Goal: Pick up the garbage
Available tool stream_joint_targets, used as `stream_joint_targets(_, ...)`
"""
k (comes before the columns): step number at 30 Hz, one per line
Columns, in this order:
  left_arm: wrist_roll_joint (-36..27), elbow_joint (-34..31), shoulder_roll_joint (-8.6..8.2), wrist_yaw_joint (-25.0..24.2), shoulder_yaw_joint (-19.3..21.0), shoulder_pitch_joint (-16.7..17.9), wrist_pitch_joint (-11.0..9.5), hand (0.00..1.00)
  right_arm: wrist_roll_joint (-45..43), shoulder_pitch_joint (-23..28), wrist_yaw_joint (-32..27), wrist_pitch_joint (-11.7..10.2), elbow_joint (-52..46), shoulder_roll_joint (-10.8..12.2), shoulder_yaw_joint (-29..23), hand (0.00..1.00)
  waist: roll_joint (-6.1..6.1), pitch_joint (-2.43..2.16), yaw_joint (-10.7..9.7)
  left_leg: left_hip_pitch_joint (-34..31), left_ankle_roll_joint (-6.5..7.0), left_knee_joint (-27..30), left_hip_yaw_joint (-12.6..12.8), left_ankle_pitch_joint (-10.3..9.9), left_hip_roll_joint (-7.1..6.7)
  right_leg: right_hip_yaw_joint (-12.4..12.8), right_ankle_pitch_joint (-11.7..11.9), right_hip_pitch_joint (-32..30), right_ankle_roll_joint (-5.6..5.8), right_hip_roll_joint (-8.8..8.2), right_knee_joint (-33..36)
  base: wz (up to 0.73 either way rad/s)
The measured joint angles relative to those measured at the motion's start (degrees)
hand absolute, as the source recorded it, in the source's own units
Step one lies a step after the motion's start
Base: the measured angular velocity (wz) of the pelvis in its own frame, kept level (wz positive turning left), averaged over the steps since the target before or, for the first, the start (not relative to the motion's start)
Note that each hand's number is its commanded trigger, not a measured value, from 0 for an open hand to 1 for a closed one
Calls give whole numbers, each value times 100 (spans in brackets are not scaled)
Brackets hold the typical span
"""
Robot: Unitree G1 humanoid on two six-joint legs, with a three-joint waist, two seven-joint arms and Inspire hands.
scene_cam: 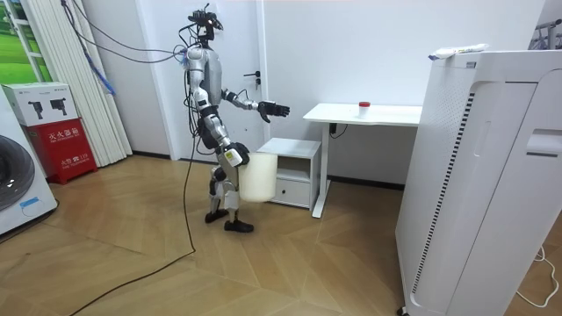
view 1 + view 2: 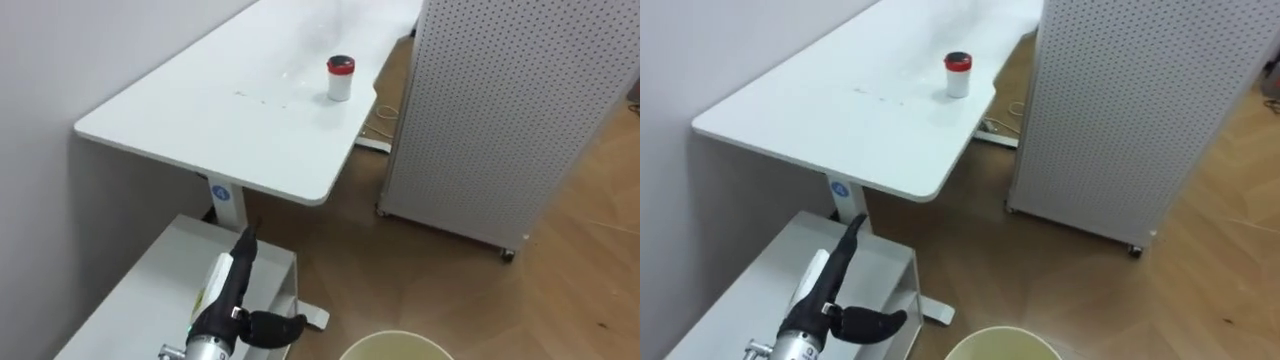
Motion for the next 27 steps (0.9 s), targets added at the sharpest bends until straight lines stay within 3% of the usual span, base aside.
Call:
stream_joint_targets(3, -91, 1, 29, 7, 0, 0, -1, 0, -3, 6, 70, 0, -1, 7, 7, 100, -35, 7, -42, 17, -47, 219, 14, -106, 122, -105, -57, 48, -62, 36, 71, -7)
stream_joint_targets(6, -118, -44, 36, 30, 1, 0, 0, 0, -23, 30, 142, 6, -2, 12, 12, 100, -66, 16, -36, 44, -155, 647, 74, -323, 343, -280, -249, 101, -171, 117, 257, -17)
stream_joint_targets(7, -106, -49, 72, 36, 10, 1, 0, 0, -206, 56, 151, 6, -30, 14, 12, 100, -85, 11, -15, 38, -206, 910, 47, -408, 402, -99, -421, 100, -164, 167, 325, -43)
stream_joint_targets(9, -111, -68, 76, 42, 55, 40, 0, 0, -413, 133, 161, 9, -141, 16, 11, 100, -125, 9, 101, -203, -121, 1676, -617, -367, 486, 488, -526, 114, -194, 425, 379, -63)
stream_joint_targets(10, -117, -116, 50, 42, 101, 102, -1, 0, -471, 137, 159, 8, -148, -10, 3, 100, -115, 16, 160, -520, 26, 2229, -1433, -278, 412, 1029, -513, 174, -234, 643, 375, -74)
stream_joint_targets(11, -128, -125, -14, 41, 122, 111, -5, 0, -510, 169, 150, 8, -151, -35, -1, 100, -121, -7, 259, -744, 67, 2275, -2012, -313, 138, 1486, -503, 210, -247, 762, 378, -74)
stream_joint_targets(12, -132, -145, -55, 41, 139, 113, -19, 0, -523, 185, 146, 10, -151, -44, -7, 100, -143, -17, 313, -849, 82, 2202, -2193, -321, 1, 1698, -495, 220, -248, 798, 380, -83)
stream_joint_targets(14, -138, -254, -134, 43, 256, 138, -122, 0, -637, 200, 88, 20, -164, -66, -43, 100, -176, -22, 579, -1172, 35, 1635, -2673, -251, -388, 2388, -402, 275, -226, 954, 360, -111)
stream_joint_targets(15, -137, -289, -135, 43, 315, 157, -152, 0, -683, 202, 79, 48, -194, -77, -42, 100, -163, -36, 637, -1237, -3, 1444, -2817, -208, -456, 2524, -381, 276, -220, 1003, 364, -123)
stream_joint_targets(16, -125, -382, -138, 72, 469, 225, -195, 0, -755, 203, 53, 103, -305, -93, -42, 100, -102, -79, 705, -1339, 12, 1067, -3128, -100, -527, 2707, -355, 269, -209, 1108, 379, -121)
stream_joint_targets(17, -123, -391, -140, 160, 590, 246, -252, 0, -837, 210, 38, 114, -365, -101, -38, 100, -49, -113, 776, -1423, 7, 949, -3322, 119, -522, 2754, -369, 262, -190, 1139, 422, -116)
stream_joint_targets(18, -124, -400, -146, 192, 658, 267, -275, 0, -884, 210, 37, 115, -371, -104, -38, 100, -31, -127, 788, -1417, 18, 948, -3326, 153, -525, 2702, -383, 262, -170, 1135, 432, -90)
stream_joint_targets(19, -123, -478, -122, 271, 774, 304, -278, 0, -899, 211, 41, 115, -386, -95, -38, 100, 31, -169, 769, -1380, 87, 951, -3359, 290, -526, 2444, -414, 272, -127, 1064, 435, -60)
stream_joint_targets(20, -125, -562, -103, 329, 867, 320, -297, 0, -899, 247, 46, 115, -386, -76, -38, 100, 8, -152, 760, -1294, 122, 937, -3362, 379, -536, 2284, -467, 324, -111, 1001, 434, -40)
stream_joint_targets(22, -126, -616, -90, 462, 909, 339, -380, 0, -895, 335, 46, 115, -422, -67, -55, 100, -86, -120, 697, -1172, 129, 857, -3360, 374, -563, 2211, -520, 417, -96, 941, 365, 0)
stream_joint_targets(27, -120, -618, -80, 598, 916, 343, -400, 0, -924, 344, -3, 107, -490, -66, -263, 100, -67, -56, 671, -1050, 224, 736, -3348, 317, -565, 1964, -526, 548, -128, 846, 132, 1)
